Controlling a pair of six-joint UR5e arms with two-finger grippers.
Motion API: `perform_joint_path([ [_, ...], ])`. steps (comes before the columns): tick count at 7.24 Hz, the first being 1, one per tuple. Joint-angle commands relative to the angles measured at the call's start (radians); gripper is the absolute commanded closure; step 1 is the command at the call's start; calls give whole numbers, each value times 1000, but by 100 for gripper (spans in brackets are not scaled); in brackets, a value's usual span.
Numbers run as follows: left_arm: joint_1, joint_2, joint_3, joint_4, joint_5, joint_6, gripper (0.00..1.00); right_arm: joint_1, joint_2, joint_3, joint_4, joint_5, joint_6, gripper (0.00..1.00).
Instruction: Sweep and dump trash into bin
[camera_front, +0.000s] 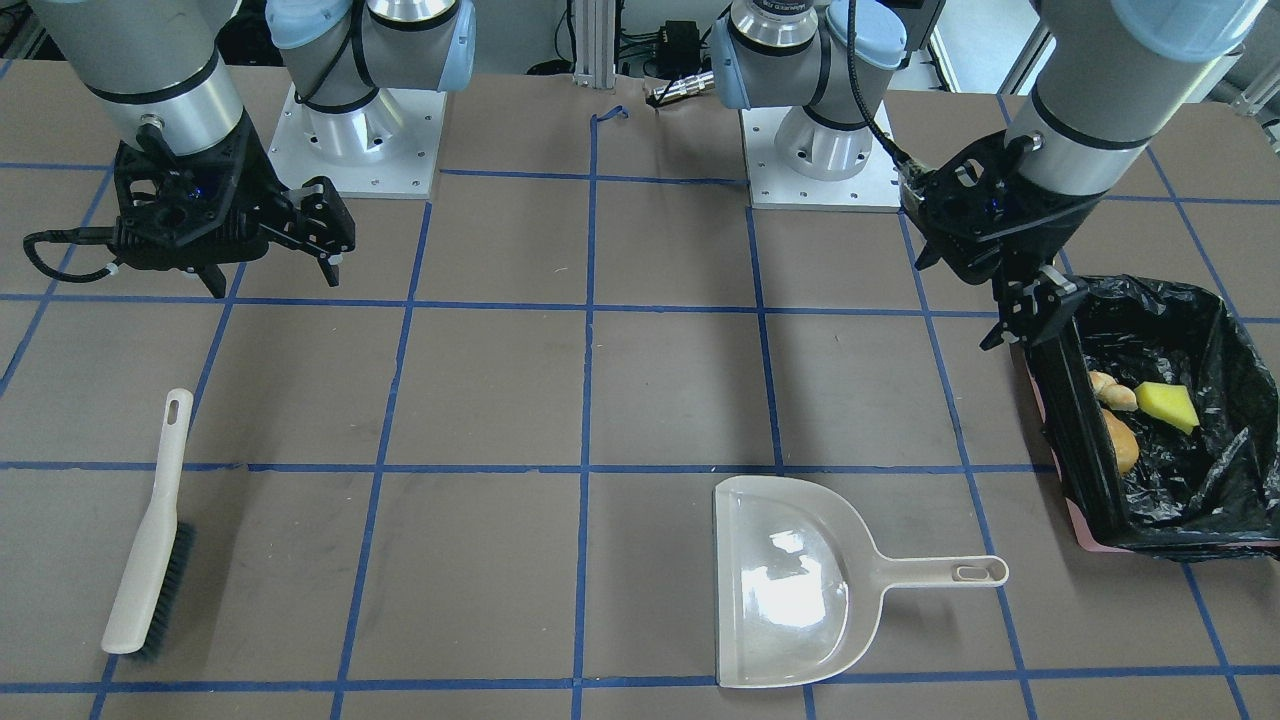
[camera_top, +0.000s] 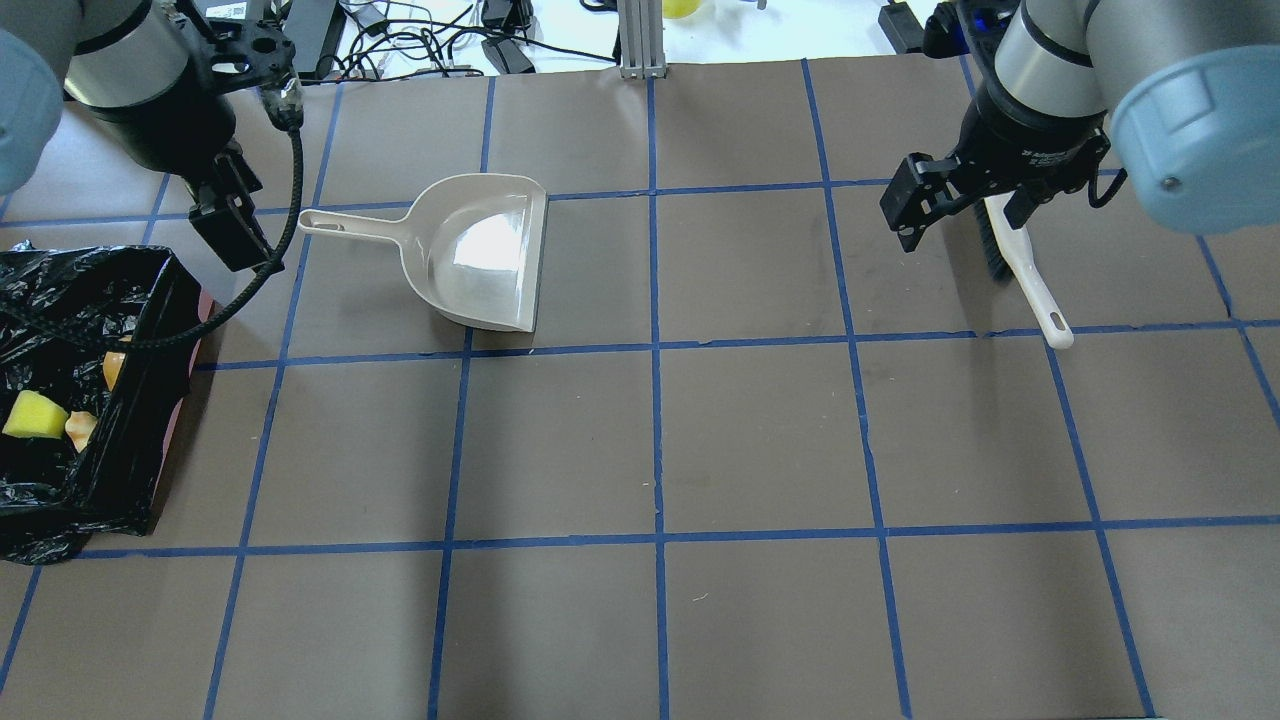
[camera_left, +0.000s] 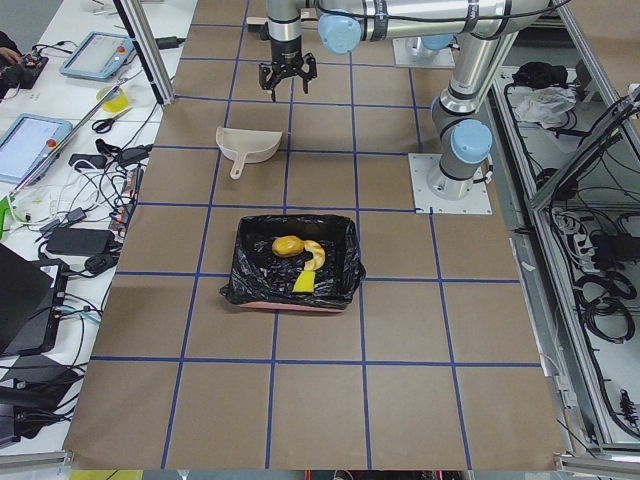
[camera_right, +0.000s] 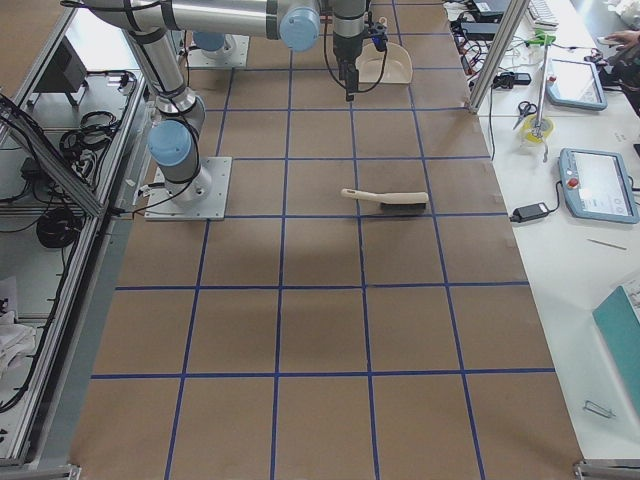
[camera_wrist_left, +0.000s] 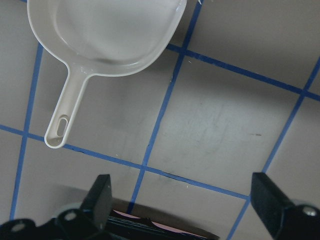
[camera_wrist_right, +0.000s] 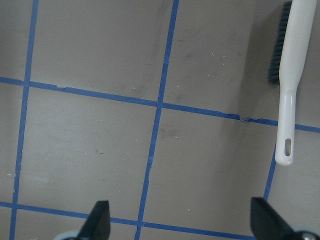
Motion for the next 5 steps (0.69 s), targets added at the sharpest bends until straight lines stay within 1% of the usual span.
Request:
perform_joint_path([
  [1,0,44,-11,-46,-32,-267,0,0,-1,2,6,1,2,0],
  [2,0,51,-11,-46,-32,-430,0,0,-3,6,12,1,0,0],
  [5,0,81,-12,-52,-29,-791,0,0,-10,8,14,-2,2,0],
])
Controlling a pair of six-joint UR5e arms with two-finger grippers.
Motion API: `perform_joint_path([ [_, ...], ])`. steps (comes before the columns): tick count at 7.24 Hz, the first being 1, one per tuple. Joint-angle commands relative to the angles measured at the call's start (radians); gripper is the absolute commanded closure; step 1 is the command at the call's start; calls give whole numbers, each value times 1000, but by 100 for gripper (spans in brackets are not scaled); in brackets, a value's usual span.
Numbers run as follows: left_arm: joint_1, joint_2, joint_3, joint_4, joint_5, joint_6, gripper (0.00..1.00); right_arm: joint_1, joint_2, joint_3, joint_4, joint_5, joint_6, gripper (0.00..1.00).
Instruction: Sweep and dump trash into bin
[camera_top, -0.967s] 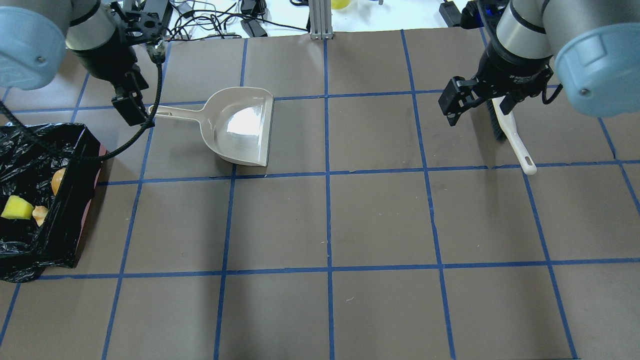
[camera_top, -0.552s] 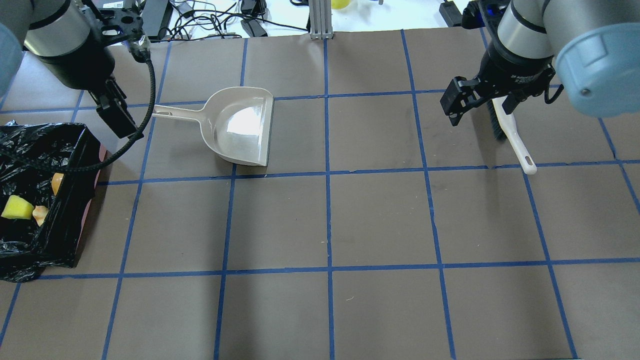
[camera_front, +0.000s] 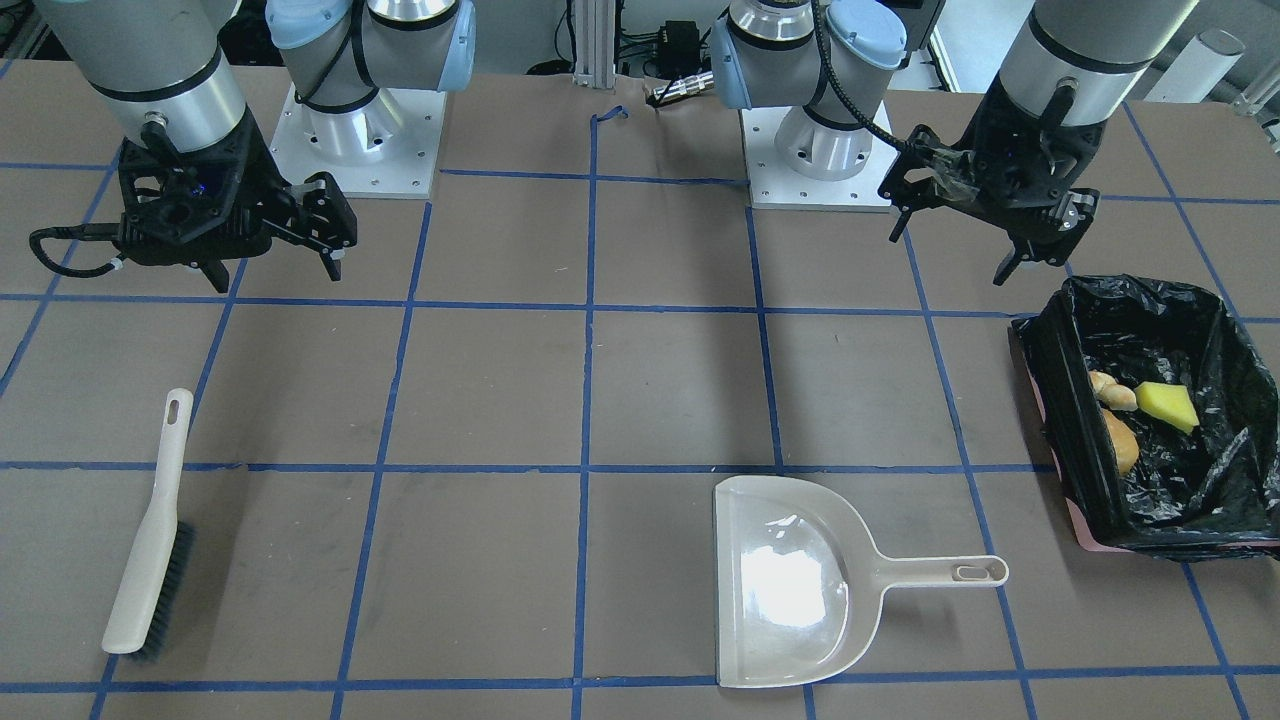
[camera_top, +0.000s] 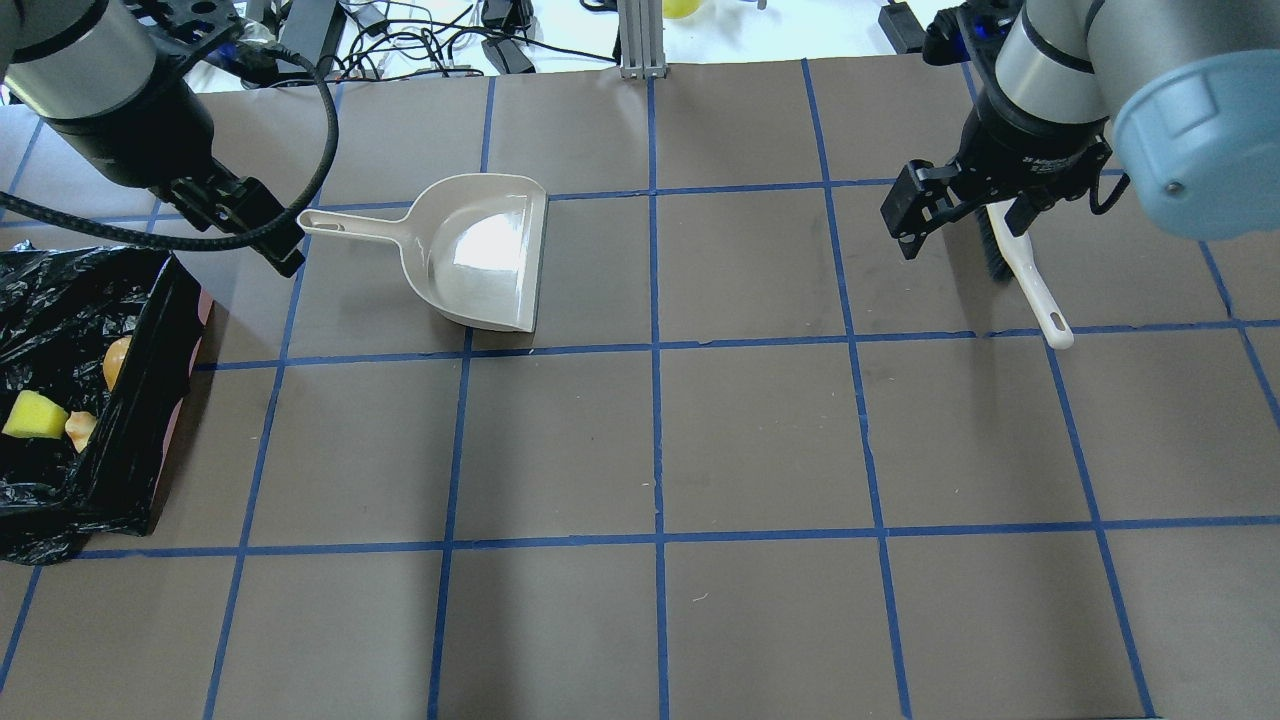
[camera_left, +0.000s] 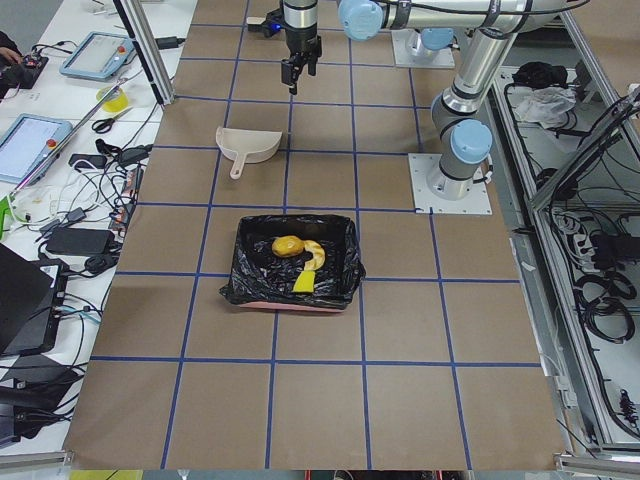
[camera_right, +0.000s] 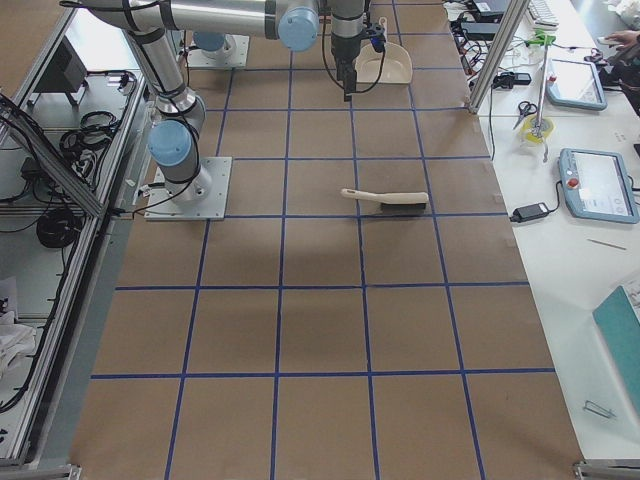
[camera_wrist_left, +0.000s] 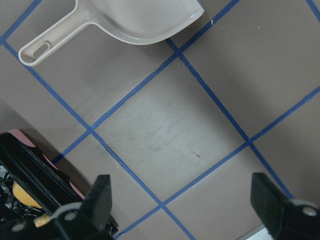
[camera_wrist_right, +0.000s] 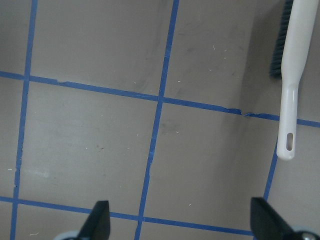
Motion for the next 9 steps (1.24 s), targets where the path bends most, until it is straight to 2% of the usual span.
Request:
perform_joint_path([
  [1,-1,14,-10,0,-13,-296,0,0,-16,1,1,11,1,0],
  [2,-5,25,-29,-1,-93,-431,0,0,-17,1,1,11,0,0],
  [3,-20,43,-55,-3,-120,-526,0,-2,-17,1,-1,9,-17,0],
  [5,-61,50,-64,13,-106,-584,0,0,-16,1,7,11,-17,0],
  [6,-61,47,-62,14,-106,-581,0,-2,-14,1,49,9,-14,0],
  [9,-55,47,-59,65,-50,-486,0,-2,-17,1,39,-1,-14,0],
])
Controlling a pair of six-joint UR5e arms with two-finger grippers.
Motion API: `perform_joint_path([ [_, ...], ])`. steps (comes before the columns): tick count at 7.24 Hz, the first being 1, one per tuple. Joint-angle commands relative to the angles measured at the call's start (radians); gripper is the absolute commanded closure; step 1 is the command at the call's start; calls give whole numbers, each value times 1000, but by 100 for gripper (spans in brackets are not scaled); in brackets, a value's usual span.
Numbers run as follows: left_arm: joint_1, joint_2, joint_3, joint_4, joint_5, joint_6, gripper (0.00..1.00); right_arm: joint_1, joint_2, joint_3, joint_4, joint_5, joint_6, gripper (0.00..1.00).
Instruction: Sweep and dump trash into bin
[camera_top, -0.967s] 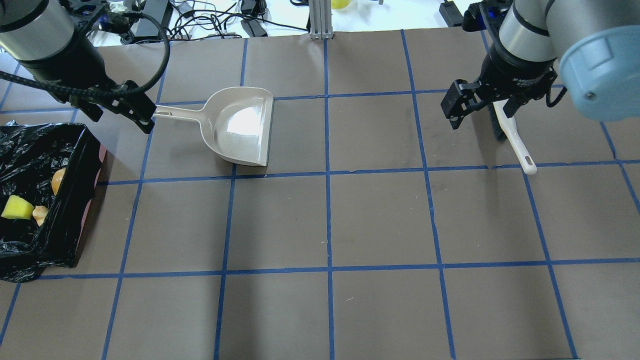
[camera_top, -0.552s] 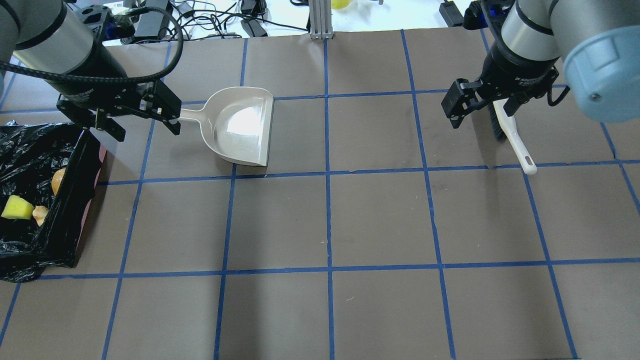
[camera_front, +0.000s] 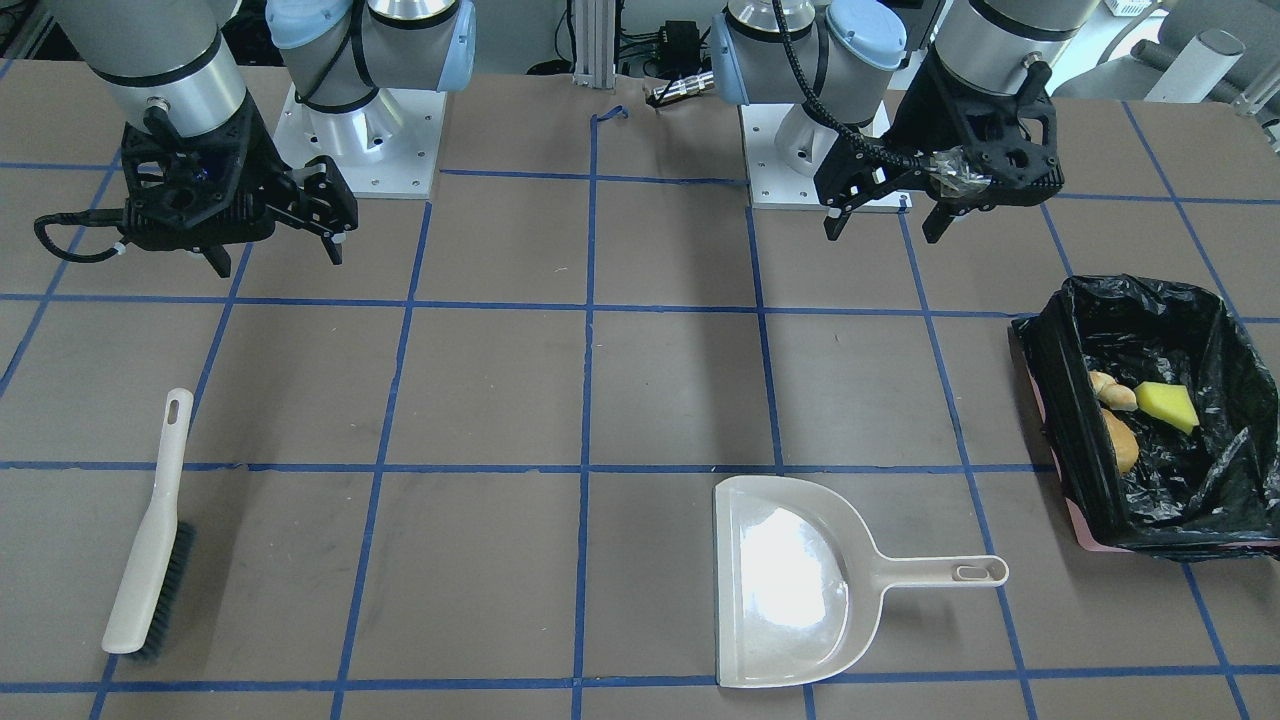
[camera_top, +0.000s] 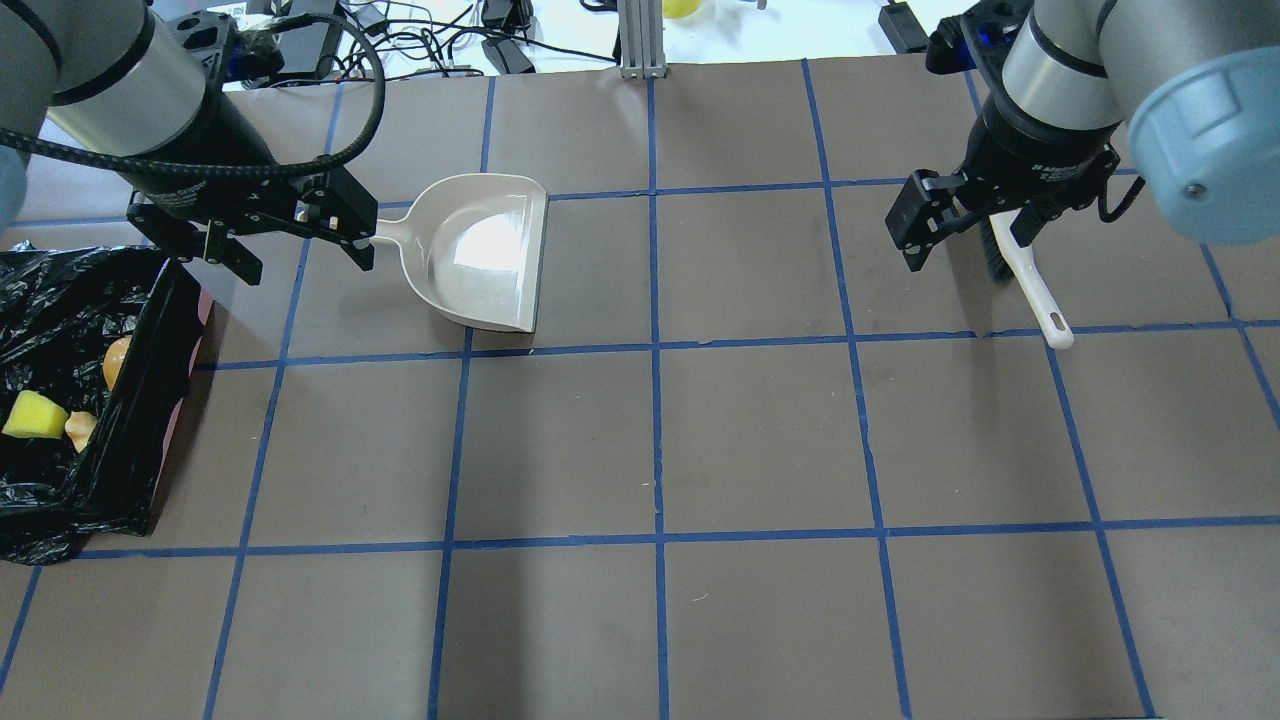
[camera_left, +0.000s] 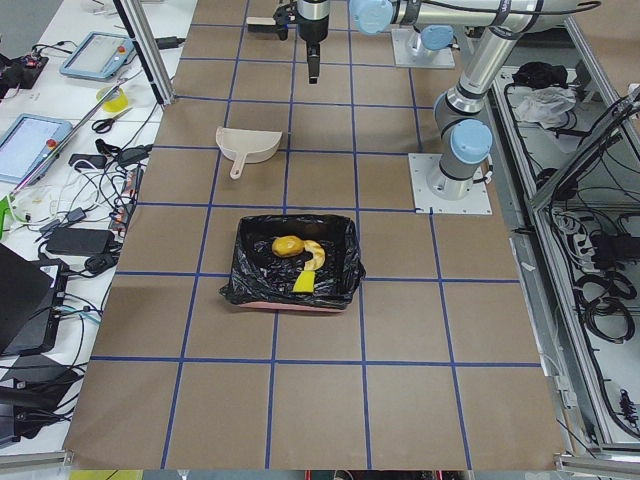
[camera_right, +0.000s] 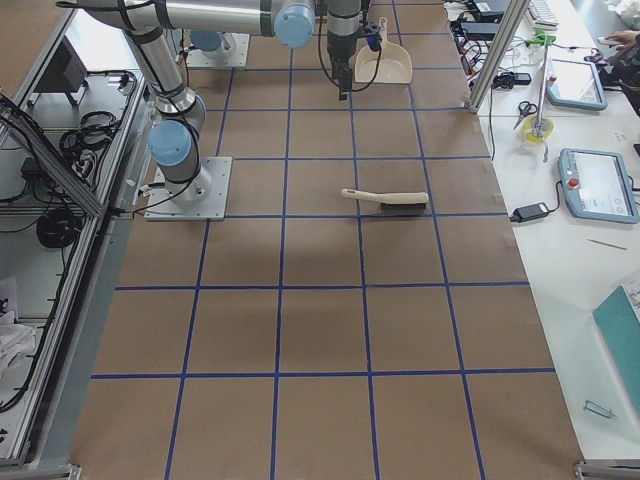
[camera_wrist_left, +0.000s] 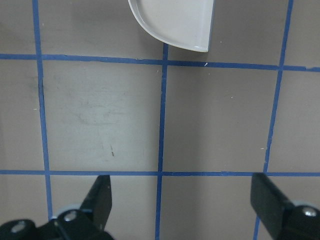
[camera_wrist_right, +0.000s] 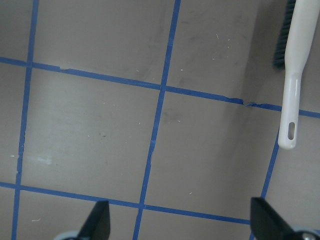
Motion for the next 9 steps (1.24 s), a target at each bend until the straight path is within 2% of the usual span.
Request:
perform_joint_path([
  [1,1,-14,-2,66,69,59,0,0,0,0,-4,-1,0,0],
  [9,-4,-11,-19,78,58,56,0,1,0,0,-7,-1,-1,0],
])
